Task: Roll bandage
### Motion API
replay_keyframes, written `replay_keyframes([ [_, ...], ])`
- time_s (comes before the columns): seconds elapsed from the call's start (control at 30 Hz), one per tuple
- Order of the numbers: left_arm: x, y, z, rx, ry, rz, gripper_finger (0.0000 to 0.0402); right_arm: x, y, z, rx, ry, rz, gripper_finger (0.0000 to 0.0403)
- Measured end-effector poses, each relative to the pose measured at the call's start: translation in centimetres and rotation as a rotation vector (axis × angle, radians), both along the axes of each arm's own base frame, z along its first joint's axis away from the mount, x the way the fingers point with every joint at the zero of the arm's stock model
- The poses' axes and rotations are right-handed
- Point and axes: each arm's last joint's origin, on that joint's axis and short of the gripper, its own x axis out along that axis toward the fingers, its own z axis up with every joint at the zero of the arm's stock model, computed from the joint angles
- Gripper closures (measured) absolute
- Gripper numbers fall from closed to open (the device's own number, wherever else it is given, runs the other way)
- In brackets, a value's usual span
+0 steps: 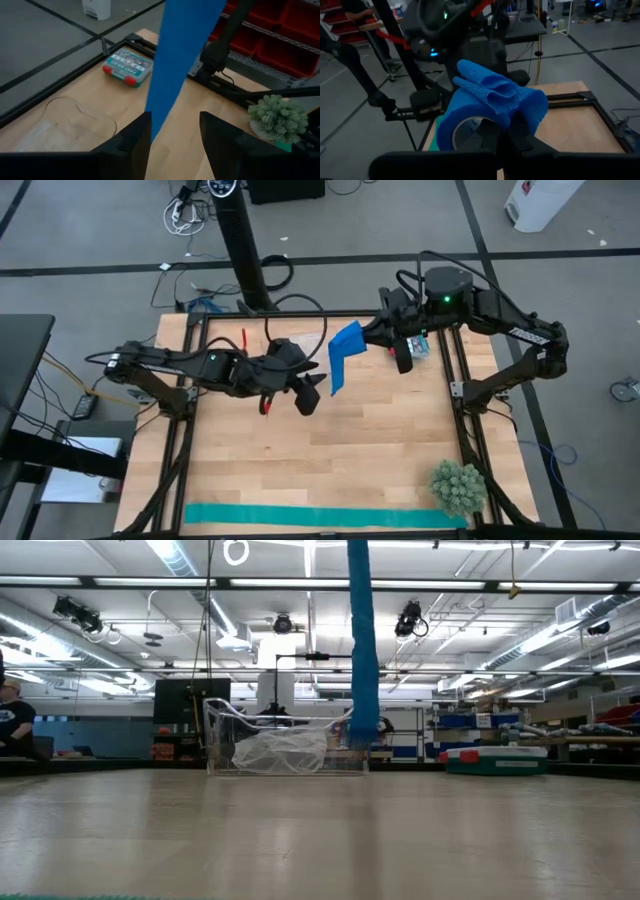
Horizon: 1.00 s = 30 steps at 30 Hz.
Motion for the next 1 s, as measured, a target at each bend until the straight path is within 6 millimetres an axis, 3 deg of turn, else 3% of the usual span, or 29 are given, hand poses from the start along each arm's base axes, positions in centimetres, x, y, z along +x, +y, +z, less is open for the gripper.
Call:
replay_keyframes([
  [0.63,1.9,1.3,-1.6,0.058,0.047,0.076,0.0227,0.3,0.6,0.6,0.046,-0.056,-0.017,0.0403],
  [0.73,2.2,1.3,-1.7,0.077,0.047,0.078,0.0261,0.3,0.5,0.5,0.055,-0.045,-0.02,0.0403],
  [0.9,1.7,1.3,-1.0,0.074,0.017,0.066,0.0384,0.0,0.5,0.5,0.051,-0.035,-0.036,0.0403],
  [1.0,0.9,1.7,-0.1,0.077,-0.009,0.084,0.0394,-0.2,0.5,0.6,0.047,-0.042,-0.031,0.0403],
])
